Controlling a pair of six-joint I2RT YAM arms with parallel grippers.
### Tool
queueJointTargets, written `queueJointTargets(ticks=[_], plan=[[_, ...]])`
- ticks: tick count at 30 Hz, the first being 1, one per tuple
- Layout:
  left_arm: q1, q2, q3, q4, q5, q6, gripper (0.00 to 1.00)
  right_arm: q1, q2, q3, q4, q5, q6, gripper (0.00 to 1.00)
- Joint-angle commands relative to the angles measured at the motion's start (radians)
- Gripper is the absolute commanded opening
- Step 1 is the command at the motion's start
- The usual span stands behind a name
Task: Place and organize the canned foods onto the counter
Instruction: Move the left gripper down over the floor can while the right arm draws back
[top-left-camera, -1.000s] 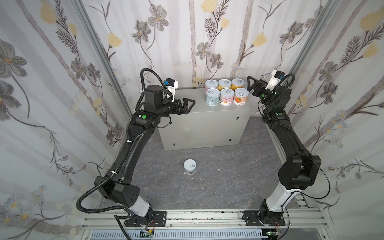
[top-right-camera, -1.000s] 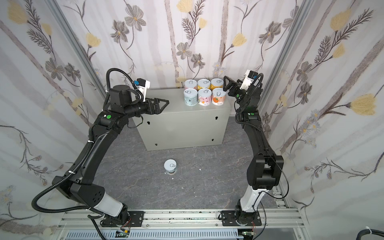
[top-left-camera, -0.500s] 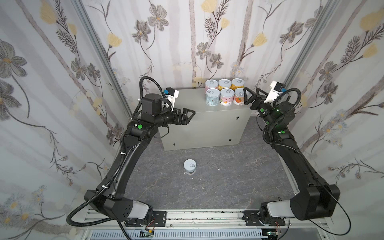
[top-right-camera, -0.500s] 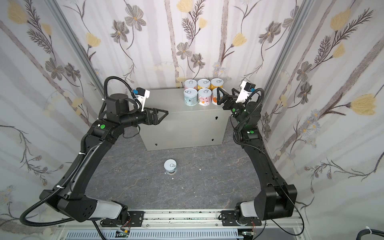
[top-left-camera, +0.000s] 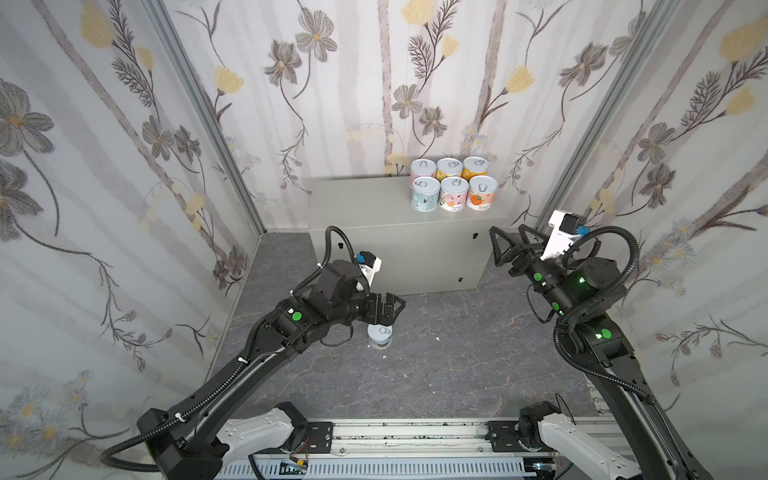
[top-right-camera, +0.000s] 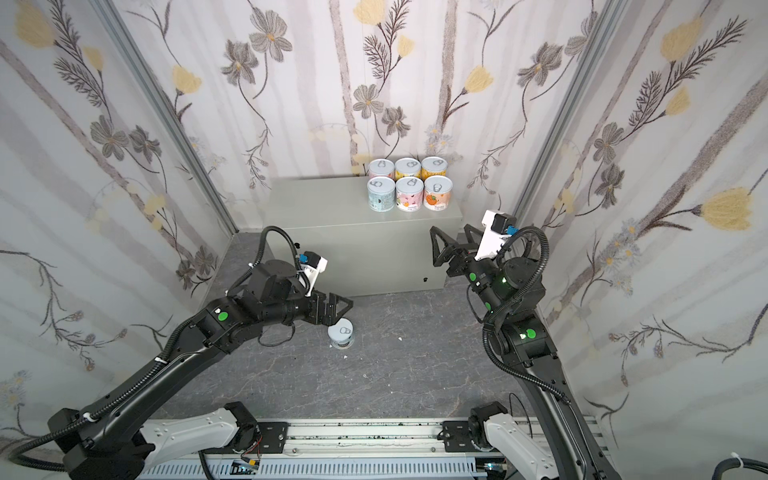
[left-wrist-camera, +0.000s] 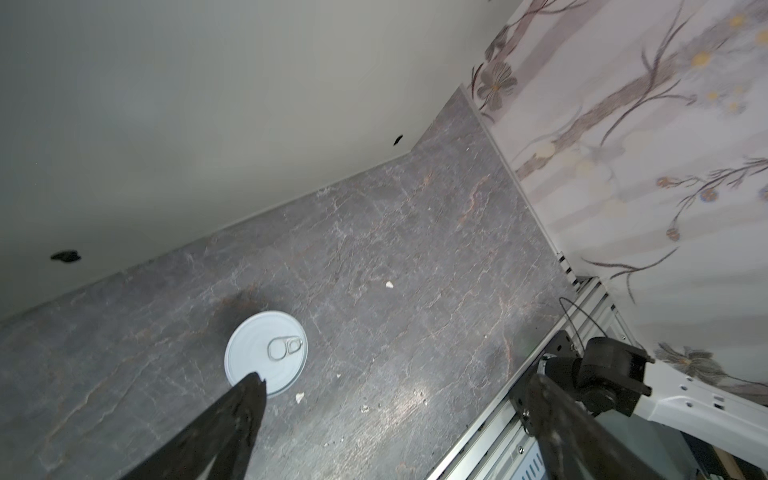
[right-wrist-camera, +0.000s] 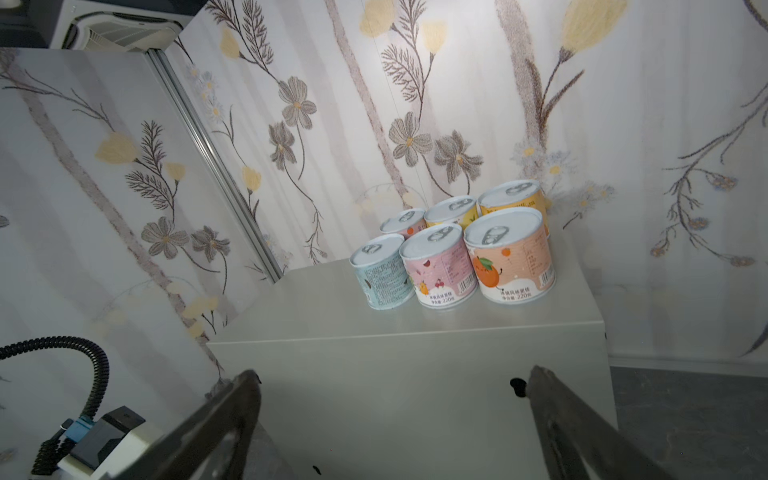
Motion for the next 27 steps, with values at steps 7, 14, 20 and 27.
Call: queueJointTargets(ticks=[7,14,20,27], plan=[[-0.179,0.003,-0.228,0.034,-0.326,-0.279,1.0,0.033,-0.222,-0.134,-0.278,0.017,0.03,1.0],[-0.19,0.113,-0.262,0.065,-0.436,-0.329,1.0,0.044,-0.274,-0.171,-0.343,-0.008,0.03,1.0],[-0.162,0.245,-0.236,0.121,-0.434,-0.323,1.0,0.07,-0.215,-0.168,-0.388,-0.04,0.021,1.0],[-0.117,0.379,-0.169,0.125,-0.408,-0.298,1.0,0.088,-0.162,-0.157,-0.368,-0.034,0.003,1.0]])
